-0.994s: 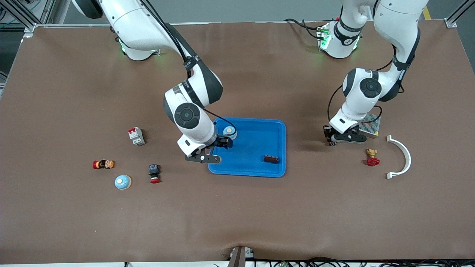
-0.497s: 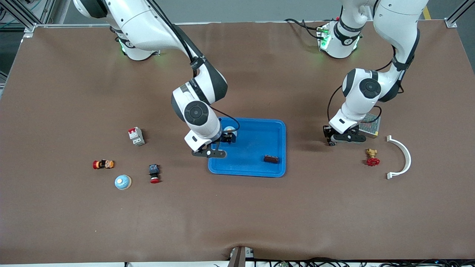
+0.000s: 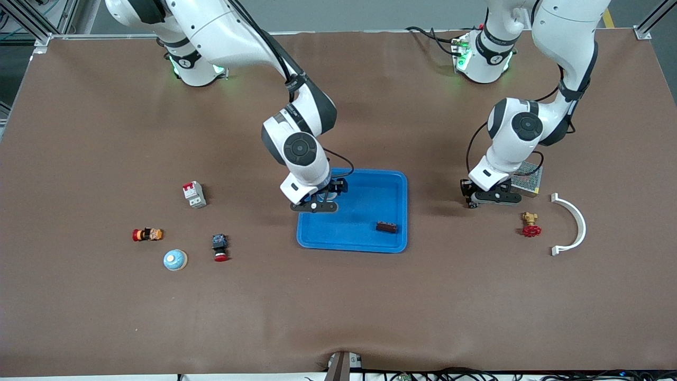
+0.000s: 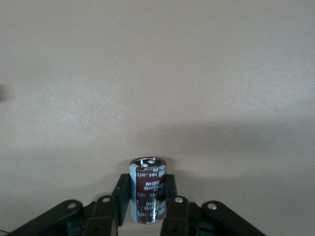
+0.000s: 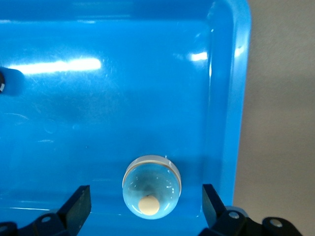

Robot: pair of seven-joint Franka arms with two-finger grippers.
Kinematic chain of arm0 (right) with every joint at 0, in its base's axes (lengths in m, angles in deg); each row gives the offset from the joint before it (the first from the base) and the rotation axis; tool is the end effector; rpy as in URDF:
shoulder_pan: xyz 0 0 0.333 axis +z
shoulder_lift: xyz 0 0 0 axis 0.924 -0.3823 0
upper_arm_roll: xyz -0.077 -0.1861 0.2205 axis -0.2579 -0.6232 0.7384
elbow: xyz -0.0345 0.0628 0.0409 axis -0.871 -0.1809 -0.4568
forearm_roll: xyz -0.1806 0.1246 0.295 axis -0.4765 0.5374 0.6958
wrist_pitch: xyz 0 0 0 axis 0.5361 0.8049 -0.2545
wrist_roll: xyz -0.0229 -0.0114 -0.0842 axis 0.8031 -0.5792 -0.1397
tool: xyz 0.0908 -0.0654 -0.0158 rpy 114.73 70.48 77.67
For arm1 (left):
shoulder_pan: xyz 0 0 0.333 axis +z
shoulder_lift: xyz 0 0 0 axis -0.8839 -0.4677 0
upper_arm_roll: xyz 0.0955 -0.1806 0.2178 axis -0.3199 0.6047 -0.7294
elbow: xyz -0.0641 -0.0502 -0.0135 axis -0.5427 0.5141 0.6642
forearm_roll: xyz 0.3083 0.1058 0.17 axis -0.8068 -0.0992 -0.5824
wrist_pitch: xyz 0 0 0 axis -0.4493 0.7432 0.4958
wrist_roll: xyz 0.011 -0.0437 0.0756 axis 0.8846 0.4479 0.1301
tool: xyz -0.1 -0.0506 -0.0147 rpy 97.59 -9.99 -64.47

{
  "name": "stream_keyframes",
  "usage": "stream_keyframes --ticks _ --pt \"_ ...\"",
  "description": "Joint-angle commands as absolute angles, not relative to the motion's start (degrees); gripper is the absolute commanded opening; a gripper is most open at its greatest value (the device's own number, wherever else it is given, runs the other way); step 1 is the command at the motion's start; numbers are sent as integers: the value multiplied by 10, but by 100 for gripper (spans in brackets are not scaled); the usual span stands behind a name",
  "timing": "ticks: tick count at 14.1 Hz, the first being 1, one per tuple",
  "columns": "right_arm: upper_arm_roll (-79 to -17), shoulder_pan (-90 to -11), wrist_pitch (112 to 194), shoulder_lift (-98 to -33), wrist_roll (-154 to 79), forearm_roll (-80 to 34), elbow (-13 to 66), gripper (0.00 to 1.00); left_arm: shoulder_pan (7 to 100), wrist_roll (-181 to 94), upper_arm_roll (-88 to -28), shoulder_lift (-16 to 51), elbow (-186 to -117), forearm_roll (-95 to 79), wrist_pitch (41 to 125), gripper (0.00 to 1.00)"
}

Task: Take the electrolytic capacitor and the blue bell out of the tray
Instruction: 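Grasp the second bell with the right gripper while the left gripper places capacitor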

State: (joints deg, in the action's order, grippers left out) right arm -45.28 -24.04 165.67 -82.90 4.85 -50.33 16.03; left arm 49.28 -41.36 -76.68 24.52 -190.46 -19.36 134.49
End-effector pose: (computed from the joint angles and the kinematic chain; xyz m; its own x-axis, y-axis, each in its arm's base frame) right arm 0.5027 0.4482 0.2315 0.9961 -0.0373 -0.0801 -0.0429 -0.9966 -0.0701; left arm 0.4813 -0.1074 0.1942 0.9786 -0.0995 0.1799 -0.1029 -0.9946 0.0097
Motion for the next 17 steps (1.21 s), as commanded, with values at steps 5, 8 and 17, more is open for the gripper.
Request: stream_keyframes --ticks 5,8,17 --pt "-459 -226 1716 -845 57 -504 188 100 491 -407 -768 230 -1891 -206 1354 76" --pt "-459 -220 1721 -853 57 -506 188 100 491 -403 -768 224 -1888 -206 1358 76" --pt "-459 -213 1742 -857 57 -506 201 100 434 -217 -767 198 -1612 -206 988 77"
